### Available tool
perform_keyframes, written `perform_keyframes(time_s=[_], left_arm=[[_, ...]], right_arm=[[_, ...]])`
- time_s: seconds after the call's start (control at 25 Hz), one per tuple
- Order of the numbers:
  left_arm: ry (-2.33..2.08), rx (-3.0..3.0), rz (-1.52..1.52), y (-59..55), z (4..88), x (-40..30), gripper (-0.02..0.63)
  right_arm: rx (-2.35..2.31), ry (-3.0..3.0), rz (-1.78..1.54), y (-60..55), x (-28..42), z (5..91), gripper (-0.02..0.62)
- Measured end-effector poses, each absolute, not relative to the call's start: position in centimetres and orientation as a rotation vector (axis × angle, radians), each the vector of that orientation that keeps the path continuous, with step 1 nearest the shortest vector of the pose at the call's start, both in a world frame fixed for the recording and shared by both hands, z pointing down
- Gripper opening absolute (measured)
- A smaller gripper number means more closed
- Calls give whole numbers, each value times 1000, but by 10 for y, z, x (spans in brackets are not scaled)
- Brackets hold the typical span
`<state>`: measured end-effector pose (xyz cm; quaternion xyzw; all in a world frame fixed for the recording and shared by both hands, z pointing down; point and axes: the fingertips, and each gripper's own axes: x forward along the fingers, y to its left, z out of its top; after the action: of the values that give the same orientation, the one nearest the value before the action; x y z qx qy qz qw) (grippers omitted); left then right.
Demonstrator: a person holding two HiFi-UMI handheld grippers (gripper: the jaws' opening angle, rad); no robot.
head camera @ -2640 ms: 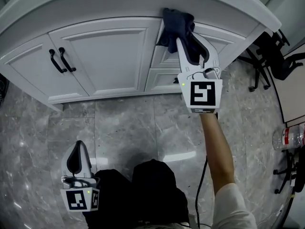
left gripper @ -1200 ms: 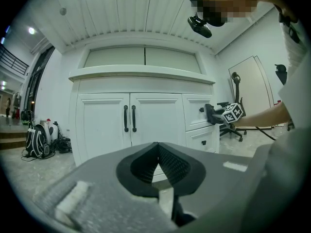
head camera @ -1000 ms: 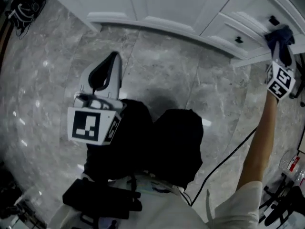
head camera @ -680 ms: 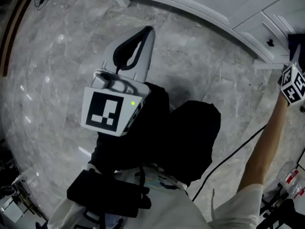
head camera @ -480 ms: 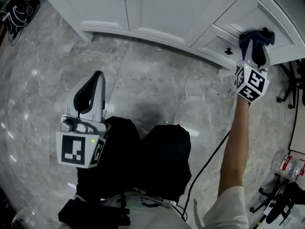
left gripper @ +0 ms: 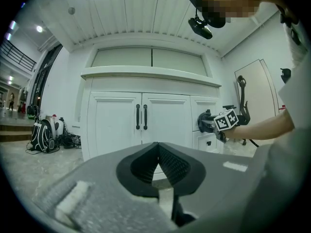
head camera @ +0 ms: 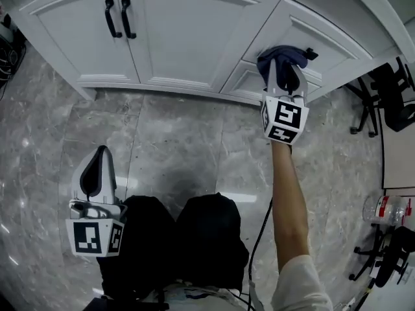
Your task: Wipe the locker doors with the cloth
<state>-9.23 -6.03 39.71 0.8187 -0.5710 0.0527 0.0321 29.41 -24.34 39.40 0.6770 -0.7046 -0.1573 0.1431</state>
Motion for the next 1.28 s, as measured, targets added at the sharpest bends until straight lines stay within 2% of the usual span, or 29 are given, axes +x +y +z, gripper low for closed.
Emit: perform_keyframes(time_s=[0.44,0.76,0.96,1.28], left_arm=[[-1781,2491,153,-60,399,-105,2],[-1783,2489,165,-59,403,-106,2],[-1793,2493,185,-56,402,-106,2],[-1823,2486,207,-54,397,-108,2]], right_arm=[[1878,-2025,-520,-239,270,390,92],[1696,-2069,-626,-207,211,428,92],[1649,-2038,-553,-216,214,474,92],[1606,-2007,-494,-242,242,492,94]])
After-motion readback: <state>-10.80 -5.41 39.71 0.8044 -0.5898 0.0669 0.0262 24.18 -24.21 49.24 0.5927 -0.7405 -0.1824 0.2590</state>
